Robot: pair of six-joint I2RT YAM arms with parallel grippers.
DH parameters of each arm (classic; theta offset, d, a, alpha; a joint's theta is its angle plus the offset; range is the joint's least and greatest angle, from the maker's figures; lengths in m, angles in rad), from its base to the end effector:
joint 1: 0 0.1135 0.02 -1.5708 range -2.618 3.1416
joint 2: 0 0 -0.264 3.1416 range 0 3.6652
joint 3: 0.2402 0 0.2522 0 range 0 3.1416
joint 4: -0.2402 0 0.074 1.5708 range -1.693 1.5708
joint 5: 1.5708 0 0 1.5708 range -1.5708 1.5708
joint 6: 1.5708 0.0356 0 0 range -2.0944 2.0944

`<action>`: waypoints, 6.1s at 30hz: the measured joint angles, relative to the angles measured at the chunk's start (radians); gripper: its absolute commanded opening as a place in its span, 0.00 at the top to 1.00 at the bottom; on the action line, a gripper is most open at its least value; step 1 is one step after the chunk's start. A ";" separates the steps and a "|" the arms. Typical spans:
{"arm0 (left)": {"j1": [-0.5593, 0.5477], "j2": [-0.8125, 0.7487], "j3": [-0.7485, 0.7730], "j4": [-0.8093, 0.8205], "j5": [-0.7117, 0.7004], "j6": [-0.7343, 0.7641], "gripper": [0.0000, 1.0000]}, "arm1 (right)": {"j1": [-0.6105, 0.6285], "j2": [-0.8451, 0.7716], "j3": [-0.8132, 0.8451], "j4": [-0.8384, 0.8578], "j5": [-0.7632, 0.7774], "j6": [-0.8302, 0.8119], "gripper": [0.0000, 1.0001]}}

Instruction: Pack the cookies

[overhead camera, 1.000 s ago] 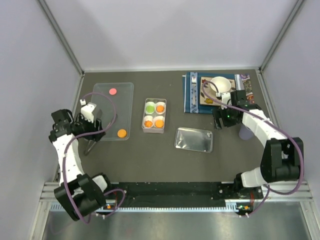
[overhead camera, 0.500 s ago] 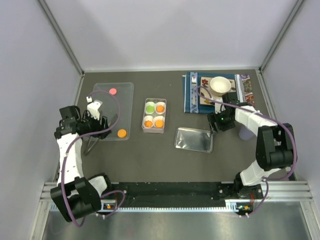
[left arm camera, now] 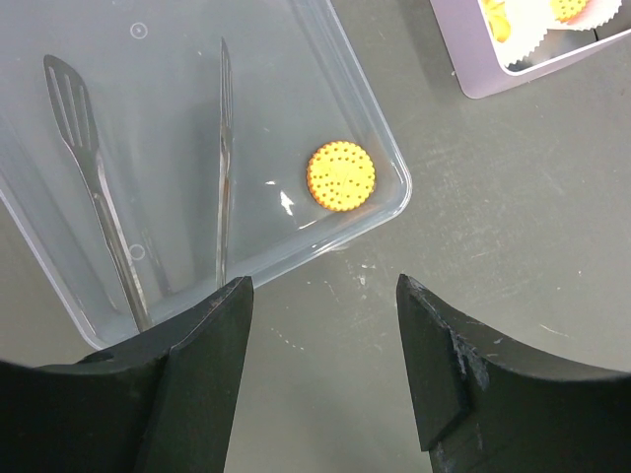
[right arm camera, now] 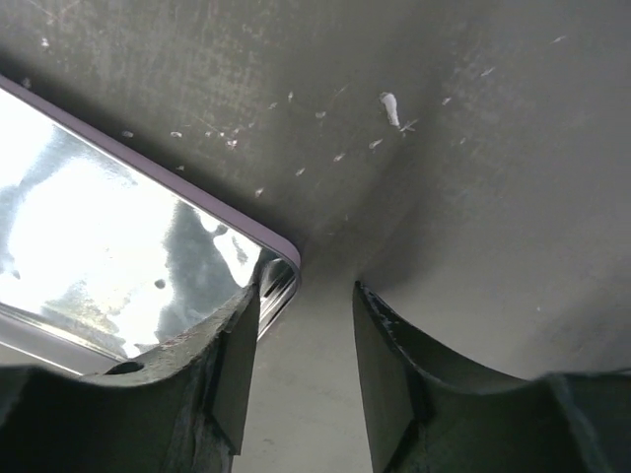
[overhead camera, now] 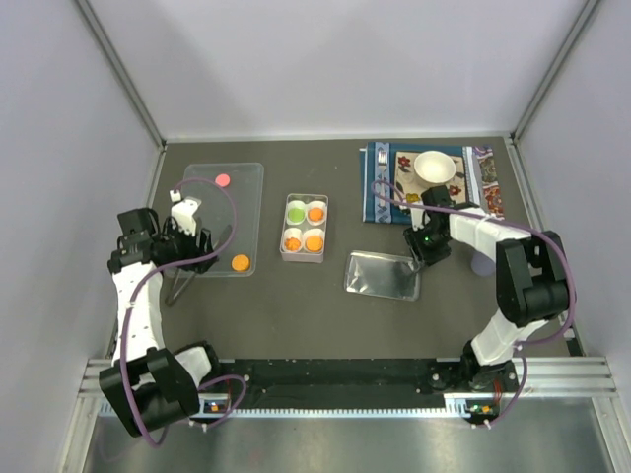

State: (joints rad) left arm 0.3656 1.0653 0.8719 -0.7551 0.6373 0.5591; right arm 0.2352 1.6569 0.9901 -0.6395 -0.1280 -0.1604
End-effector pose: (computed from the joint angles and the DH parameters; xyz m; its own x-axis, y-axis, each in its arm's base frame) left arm 0.1980 0.0531 0.2729 -0.6239 0.2177 -0.7506 0.4335 0.8955 -0.1007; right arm 0.2915 0.0745 0.1667 -0.8845 -0.3748 -0.2777 -0.4101 0.9085 0.0799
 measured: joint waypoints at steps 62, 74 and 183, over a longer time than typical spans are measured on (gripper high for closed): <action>-0.804 0.360 0.477 0.160 0.288 -0.254 0.33 | 0.064 -0.429 0.287 0.052 -0.346 -0.063 1.00; -0.808 0.363 0.604 0.152 0.316 -0.322 0.34 | 0.065 -0.460 0.280 0.101 -0.318 -0.073 1.00; -0.738 0.188 0.296 0.698 0.230 -0.822 1.00 | 0.254 -0.431 0.080 0.685 -0.507 0.388 0.39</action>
State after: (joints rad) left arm -0.3725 1.2537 1.1679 -0.0570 0.8677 -0.2634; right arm 0.4889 1.2263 1.0702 0.0452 -0.6350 0.2279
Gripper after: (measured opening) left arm 0.159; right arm 0.673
